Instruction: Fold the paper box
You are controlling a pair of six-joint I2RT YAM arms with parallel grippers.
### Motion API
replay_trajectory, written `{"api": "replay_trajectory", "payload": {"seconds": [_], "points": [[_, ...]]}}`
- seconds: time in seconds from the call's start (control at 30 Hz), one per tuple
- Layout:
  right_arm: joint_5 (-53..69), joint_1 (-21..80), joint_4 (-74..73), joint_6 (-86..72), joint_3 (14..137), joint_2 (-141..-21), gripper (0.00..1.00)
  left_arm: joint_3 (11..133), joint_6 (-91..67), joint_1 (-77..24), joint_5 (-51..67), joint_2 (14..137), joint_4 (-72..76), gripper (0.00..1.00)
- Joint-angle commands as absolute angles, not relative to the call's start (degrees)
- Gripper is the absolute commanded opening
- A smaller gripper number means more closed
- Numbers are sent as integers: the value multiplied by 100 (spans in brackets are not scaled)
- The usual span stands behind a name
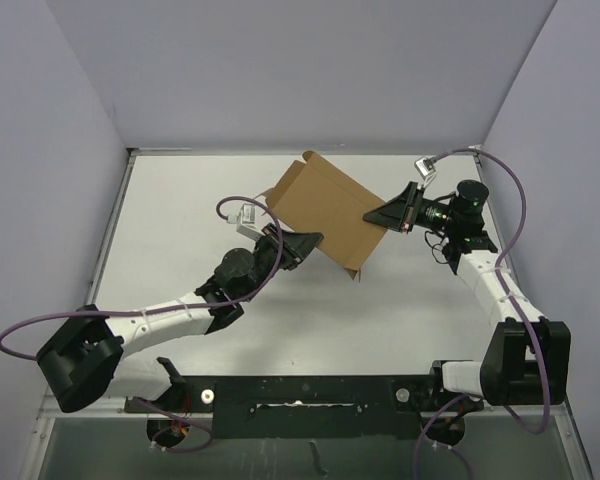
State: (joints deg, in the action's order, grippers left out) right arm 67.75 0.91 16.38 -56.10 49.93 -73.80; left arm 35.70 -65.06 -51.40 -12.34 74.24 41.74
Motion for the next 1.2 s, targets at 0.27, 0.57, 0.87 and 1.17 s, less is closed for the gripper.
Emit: {"api": "replay_trajectory", "payload": {"seconds": [0.27,0.57,0.87,1.17], "points": [[6760,162,2690,-6392,4586,-7350,0,3667,-7061,-5186,-965,7721,5656,0],[6938,-144,2588,-5908,4666,-7160,0,3534,-6767,-5052,-952,7328,5072,48],[6979,-211,2610,-5915,4647,-7097,0,3417,-6568,-4572,-985,6698,4152,54],[6996,-211,2628,-5926,4645,-7120,0,3556,-6583,-4369,-717,6874,3966,52]]}}
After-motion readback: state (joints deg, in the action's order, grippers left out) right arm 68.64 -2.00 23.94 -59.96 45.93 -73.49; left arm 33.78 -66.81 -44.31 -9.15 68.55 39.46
